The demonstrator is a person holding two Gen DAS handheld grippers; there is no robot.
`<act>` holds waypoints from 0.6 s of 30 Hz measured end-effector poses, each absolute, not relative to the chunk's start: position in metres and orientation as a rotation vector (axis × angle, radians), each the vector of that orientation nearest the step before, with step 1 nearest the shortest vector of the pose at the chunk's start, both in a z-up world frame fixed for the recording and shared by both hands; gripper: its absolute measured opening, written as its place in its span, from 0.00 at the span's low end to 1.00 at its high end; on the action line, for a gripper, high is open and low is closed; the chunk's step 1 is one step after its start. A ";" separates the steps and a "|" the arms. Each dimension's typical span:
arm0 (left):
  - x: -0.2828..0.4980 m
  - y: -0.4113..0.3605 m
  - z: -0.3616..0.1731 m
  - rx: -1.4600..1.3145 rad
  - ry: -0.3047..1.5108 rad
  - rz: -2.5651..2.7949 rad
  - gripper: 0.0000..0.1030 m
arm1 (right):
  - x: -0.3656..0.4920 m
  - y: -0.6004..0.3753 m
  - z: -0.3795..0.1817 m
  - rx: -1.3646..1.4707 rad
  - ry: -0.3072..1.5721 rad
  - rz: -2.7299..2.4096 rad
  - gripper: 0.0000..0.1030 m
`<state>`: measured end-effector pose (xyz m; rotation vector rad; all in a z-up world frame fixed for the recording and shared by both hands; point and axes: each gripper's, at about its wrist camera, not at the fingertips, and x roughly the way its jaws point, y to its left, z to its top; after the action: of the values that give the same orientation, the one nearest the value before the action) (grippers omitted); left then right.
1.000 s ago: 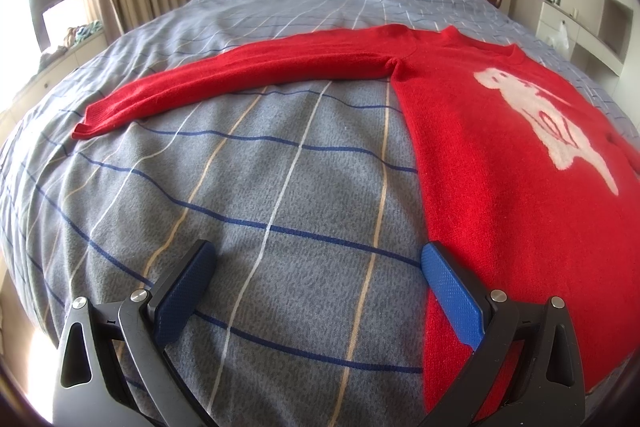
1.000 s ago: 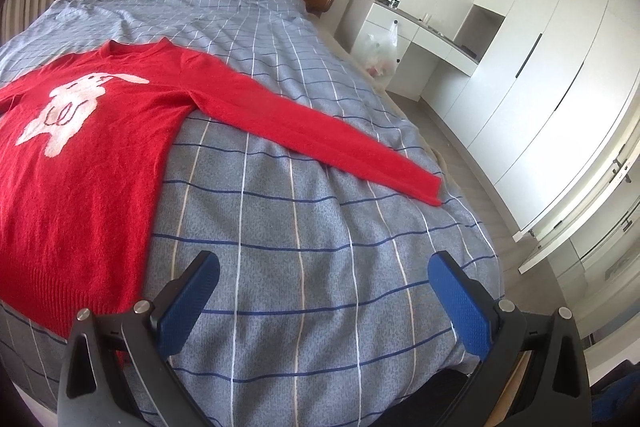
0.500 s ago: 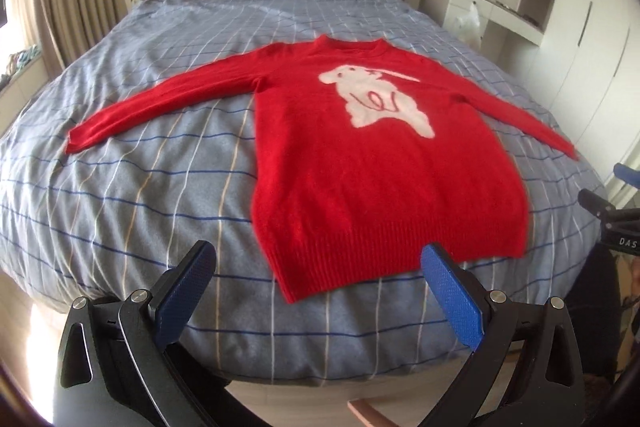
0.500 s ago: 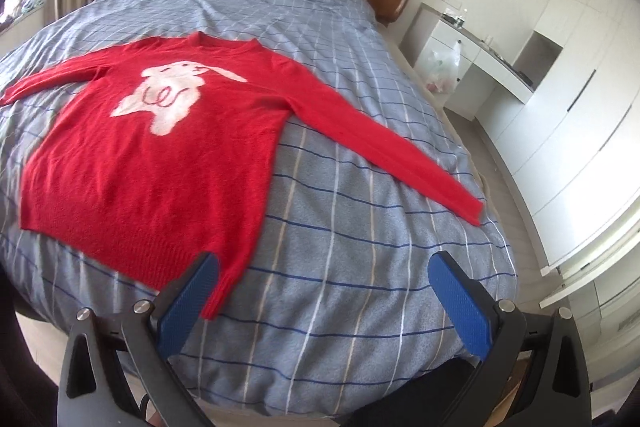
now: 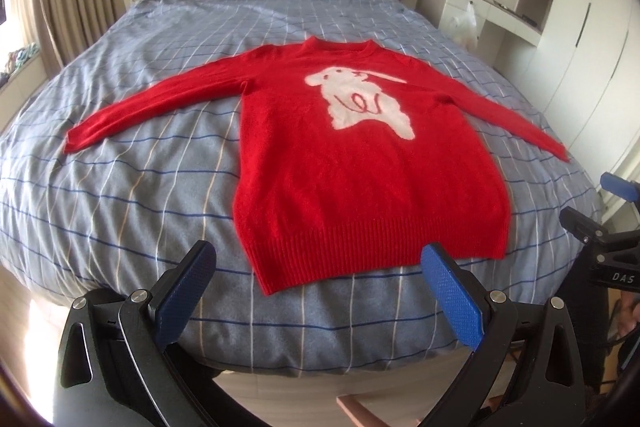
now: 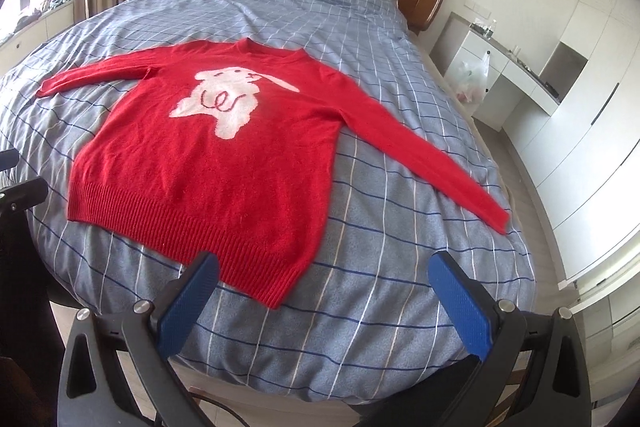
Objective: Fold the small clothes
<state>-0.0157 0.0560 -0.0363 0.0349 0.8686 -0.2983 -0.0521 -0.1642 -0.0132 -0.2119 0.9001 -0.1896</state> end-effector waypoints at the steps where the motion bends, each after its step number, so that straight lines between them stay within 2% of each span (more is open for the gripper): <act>1: -0.015 0.056 -0.037 0.042 0.867 -0.294 1.00 | -0.052 -0.169 -0.013 -0.152 0.913 -0.153 0.99; 18: -0.013 0.057 -0.047 0.048 0.902 -0.284 1.00 | -0.047 -0.175 -0.027 -0.211 0.932 -0.213 0.99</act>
<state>-0.0125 0.0566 -0.0473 0.0485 0.9015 -0.2842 -0.0472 -0.1752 -0.0266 -0.2107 0.9319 -0.2131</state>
